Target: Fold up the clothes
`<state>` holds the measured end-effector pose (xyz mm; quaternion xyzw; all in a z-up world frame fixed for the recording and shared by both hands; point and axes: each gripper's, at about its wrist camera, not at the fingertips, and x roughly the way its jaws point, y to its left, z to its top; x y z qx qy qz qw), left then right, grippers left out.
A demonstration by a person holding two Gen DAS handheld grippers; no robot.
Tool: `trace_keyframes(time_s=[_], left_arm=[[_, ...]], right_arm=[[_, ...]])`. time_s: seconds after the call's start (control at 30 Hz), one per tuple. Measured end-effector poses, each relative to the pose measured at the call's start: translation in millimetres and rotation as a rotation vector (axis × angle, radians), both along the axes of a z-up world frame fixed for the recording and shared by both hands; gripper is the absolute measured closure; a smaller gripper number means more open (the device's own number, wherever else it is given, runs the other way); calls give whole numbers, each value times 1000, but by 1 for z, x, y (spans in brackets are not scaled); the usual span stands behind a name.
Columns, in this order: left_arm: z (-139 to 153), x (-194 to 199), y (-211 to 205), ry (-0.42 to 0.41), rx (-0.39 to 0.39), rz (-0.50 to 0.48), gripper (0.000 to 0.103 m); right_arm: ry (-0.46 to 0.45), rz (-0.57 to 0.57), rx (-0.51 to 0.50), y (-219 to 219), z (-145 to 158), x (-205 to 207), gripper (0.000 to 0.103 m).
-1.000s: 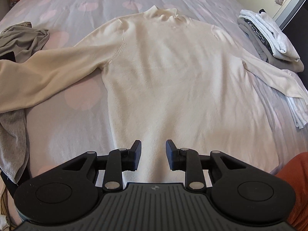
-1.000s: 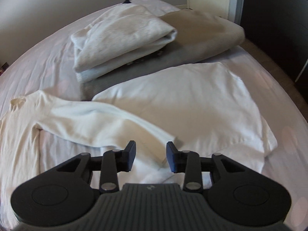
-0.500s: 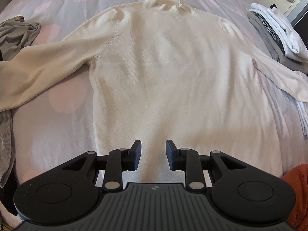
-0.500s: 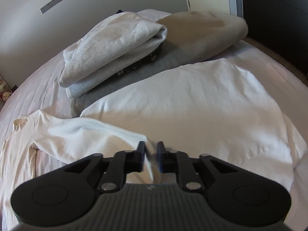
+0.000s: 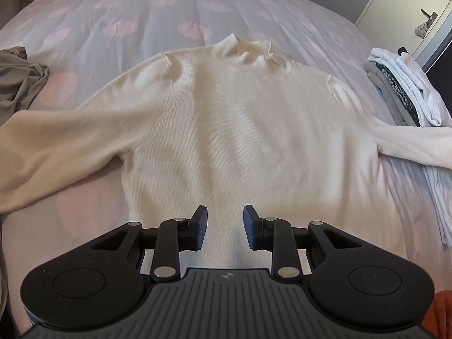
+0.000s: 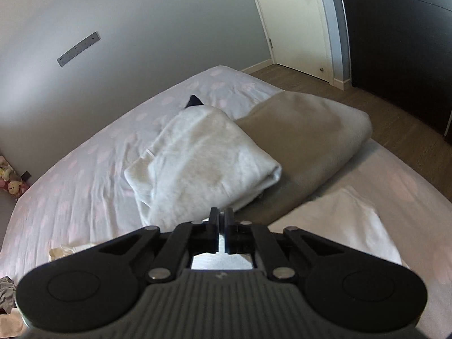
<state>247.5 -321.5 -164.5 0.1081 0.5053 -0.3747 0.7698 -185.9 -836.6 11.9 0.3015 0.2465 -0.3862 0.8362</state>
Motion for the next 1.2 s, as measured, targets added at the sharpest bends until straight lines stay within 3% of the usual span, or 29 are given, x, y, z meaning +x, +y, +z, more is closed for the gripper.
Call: trace_keyframes(time_s=[0.23, 0.47, 0.67, 0.83, 1.2], left_arm=[[3, 5, 3, -90, 52, -33, 78], [8, 18, 24, -48, -30, -16, 78], [12, 30, 51, -53, -78, 25, 78], [15, 40, 65, -57, -106, 62, 78], [17, 60, 83, -52, -172, 123, 76]], right_arm=[[-35, 134, -65, 64, 66, 95, 99], [-73, 306, -151, 157, 125, 210, 99], [-113, 472, -170, 245, 139, 303, 99], [-133, 593, -116, 303, 119, 364, 99], [-18, 819, 33, 378, 7, 457, 99]])
